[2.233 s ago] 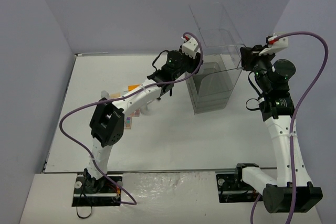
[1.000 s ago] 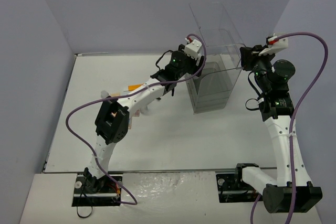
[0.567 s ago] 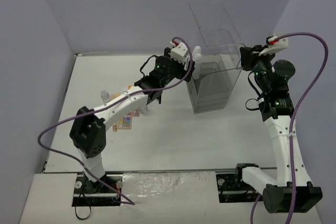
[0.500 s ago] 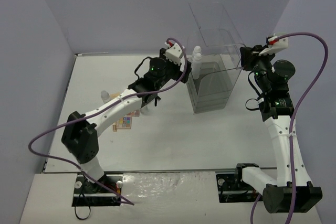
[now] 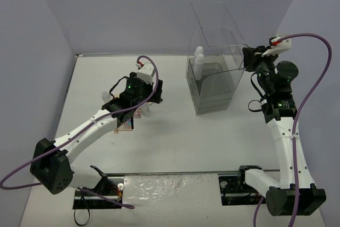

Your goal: Organize the makeup

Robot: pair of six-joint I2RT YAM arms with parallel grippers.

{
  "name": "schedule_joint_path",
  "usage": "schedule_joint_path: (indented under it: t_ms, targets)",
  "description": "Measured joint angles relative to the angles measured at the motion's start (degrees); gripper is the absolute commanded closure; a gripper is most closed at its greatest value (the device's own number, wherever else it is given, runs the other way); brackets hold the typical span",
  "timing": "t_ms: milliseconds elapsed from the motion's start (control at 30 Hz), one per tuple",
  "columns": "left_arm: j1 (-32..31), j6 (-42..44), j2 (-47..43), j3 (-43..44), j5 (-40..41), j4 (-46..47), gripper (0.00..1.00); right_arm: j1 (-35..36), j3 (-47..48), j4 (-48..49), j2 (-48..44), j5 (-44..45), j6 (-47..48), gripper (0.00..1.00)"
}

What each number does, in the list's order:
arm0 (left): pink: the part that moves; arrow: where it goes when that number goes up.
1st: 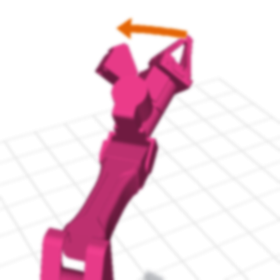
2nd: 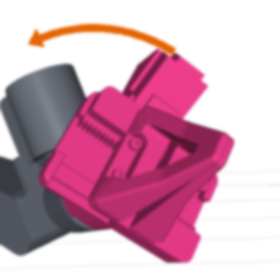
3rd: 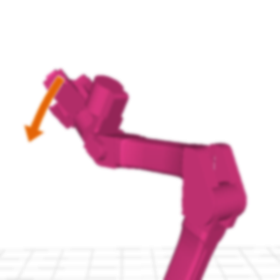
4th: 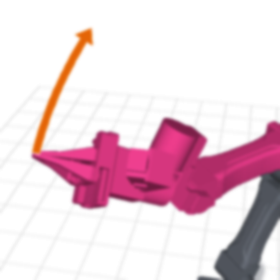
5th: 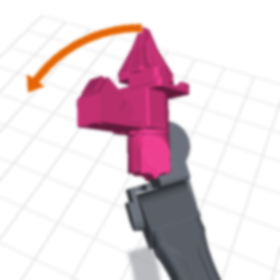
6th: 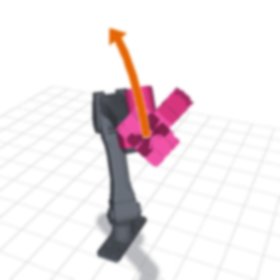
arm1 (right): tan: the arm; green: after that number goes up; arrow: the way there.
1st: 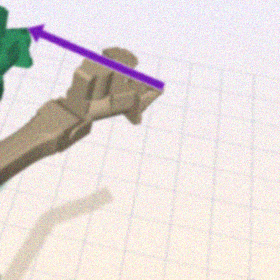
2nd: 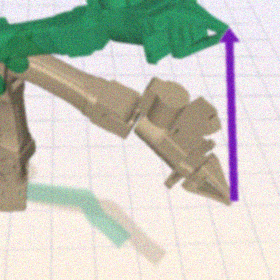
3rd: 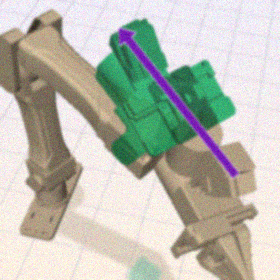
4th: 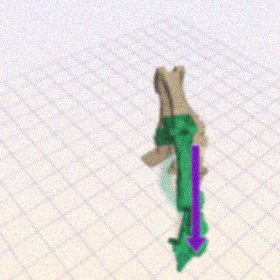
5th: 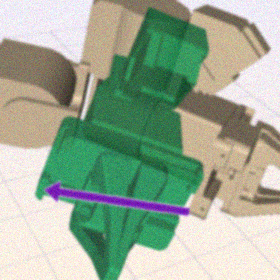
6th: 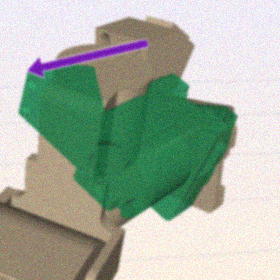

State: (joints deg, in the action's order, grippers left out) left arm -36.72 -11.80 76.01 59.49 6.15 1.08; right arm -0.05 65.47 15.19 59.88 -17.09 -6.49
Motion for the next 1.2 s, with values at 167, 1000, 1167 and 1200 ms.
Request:
schedule_joint_path:
  t_ms: [167, 1000, 1167, 1200]
  targets:
    - [2.7, -3.0, 0.6, -4.4, 1.0, -2.1, 0.23, 0.0, -0.1, 0.3, 0.0, -0.2, 0.0, 1.00]
    - [4.6, -9.9, 10.5, -6.2, 3.1, -4.4, 0.49, 0.0, -1.0, 1.3, -0.4, -0.3, 0.0, 1.00]
    - [4.6, -10.2, 11.7, -6.2, 3.1, -5.5, 0.77, 0.0, -1.0, 1.3, -0.4, -0.3, 0.0, 1.00]
    - [4.6, -10.2, 11.7, -6.2, 3.1, -5.6, 0.83, 0.0, -1.1, 1.4, -0.4, -0.3, 0.0, 1.00]
